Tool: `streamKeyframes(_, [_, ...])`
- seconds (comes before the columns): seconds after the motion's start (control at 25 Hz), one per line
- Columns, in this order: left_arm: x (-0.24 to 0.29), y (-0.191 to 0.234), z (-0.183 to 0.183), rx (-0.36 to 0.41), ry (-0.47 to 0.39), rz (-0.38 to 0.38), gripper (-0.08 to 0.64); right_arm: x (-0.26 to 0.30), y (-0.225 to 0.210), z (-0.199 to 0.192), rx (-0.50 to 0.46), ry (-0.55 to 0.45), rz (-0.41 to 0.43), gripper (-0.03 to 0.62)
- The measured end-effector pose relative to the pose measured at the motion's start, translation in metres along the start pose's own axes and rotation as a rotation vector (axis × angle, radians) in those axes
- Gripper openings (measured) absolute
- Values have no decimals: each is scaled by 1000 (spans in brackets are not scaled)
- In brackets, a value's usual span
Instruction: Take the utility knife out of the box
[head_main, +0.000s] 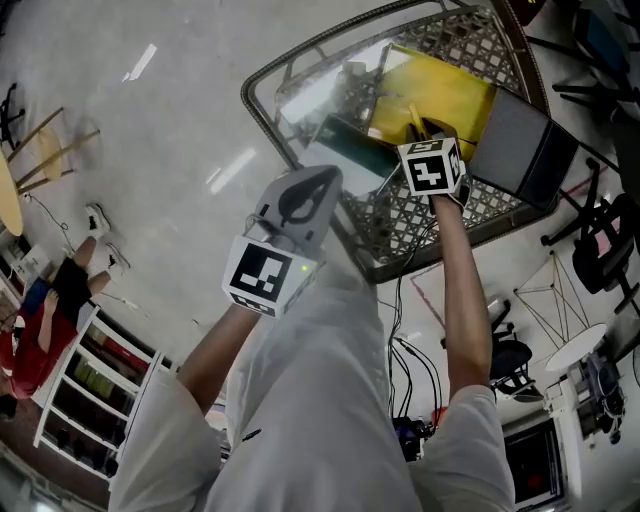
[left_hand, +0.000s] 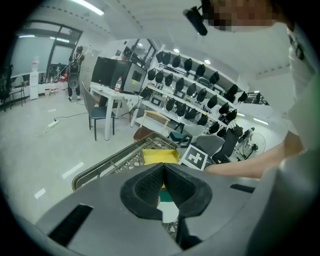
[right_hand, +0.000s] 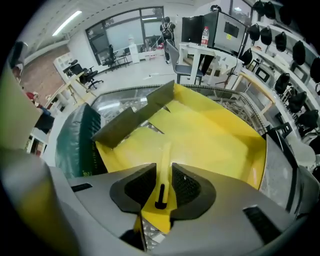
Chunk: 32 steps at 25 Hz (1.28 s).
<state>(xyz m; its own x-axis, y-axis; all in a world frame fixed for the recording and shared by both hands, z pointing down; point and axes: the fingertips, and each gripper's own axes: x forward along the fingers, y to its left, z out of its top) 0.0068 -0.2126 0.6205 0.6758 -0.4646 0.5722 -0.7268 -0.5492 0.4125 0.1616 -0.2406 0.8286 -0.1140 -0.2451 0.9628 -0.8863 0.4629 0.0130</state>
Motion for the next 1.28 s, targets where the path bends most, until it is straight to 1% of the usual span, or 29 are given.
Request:
streamKeyframes(0.16, [-2, 0, -4, -1, 3, 0, 3, 4, -3, -3, 4, 30, -9, 80])
streamKeyframes(0.28, [-4, 0, -4, -2, 5, 4, 3, 5, 1, -3, -24, 42, 3, 46])
streamKeyframes(0.32, [-5, 0, -2, -2, 0, 5, 3, 5, 2, -3, -32, 44, 3, 43])
streamKeyframes(0.36, [-6, 0, -1, -1, -4, 5, 3, 5, 1, -3, -31, 44, 4, 43])
streamKeyframes(0.44, [-8, -1, -1, 5, -9, 4, 3, 2, 0, -2, 3, 27, 8, 43])
streamKeyframes(0.52, [-11, -3, -1, 12, -12, -2, 3, -4, -1, 2, 45, -6, 11, 41])
streamKeyframes(0.8, [-33, -20, 7, 44, -39, -29, 3, -54, 6, 15, 81, -133, -28, 41])
streamKeyframes(1.08, [-62, -42, 16, 94, -62, -63, 3, -129, 13, 22, 155, -273, -93, 41])
streamKeyframes(1.28, [-91, -53, 27, 127, -84, -68, 3, -192, 24, 26, 212, -378, -133, 41])
